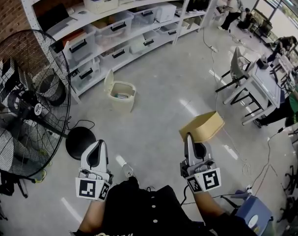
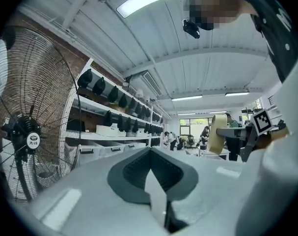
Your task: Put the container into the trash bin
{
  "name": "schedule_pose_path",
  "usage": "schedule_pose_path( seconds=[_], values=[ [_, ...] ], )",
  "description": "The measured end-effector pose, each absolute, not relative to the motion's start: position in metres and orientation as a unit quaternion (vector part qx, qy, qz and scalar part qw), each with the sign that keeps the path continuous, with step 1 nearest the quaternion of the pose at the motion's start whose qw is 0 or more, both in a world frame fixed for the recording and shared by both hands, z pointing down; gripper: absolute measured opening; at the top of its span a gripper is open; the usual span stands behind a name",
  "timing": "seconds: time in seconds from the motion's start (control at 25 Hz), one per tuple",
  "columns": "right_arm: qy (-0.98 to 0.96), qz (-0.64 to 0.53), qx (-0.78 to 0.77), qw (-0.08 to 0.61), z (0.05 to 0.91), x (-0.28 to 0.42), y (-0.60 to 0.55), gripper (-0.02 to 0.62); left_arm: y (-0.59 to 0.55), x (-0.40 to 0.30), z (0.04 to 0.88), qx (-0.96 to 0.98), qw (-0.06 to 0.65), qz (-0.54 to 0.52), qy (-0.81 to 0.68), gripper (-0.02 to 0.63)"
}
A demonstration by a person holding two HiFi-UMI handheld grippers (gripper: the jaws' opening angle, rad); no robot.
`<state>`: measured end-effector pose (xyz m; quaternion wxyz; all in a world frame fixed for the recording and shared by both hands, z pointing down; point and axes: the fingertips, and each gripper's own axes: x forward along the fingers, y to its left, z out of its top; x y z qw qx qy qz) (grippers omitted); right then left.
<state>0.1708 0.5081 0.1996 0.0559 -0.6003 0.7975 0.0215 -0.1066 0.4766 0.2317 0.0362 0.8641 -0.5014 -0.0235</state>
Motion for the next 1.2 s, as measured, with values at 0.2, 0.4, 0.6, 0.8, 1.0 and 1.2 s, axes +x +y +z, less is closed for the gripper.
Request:
schedule_pose_path(
  seconds=[0.2,0.4,0.6,0.8,1.0,1.2],
  values=[
    [0.797,0.024,-0.600,0.059,0.196,0.162,0.478,0.025,0.448,-0.114,0.229,0.864,0.034,-0.027,-0.502,0.000],
    [0.795,0.031,-0.603,0.061,0.194,0.152,0.451,0.025,0.419,-0.125,0.228,0.865,0.030,-0.032,-0.500,0.000],
    [0.790,0.033,-0.610,0.060,0.195,0.140,0.429,0.025,0.397,-0.136,0.230,0.871,0.031,-0.032,-0.490,0.000],
    [0.785,0.032,-0.616,0.058,0.198,0.132,0.422,0.025,0.385,-0.145,0.233,0.878,0.031,-0.026,-0.478,0.000],
    [0.783,0.023,-0.620,0.049,0.205,0.132,0.412,0.025,0.376,-0.147,0.239,0.877,0.038,-0.022,-0.479,0.000],
    [0.787,0.020,-0.615,0.046,0.213,0.129,0.392,0.025,0.362,-0.147,0.248,0.875,0.043,-0.018,-0.482,0.000]
  ],
)
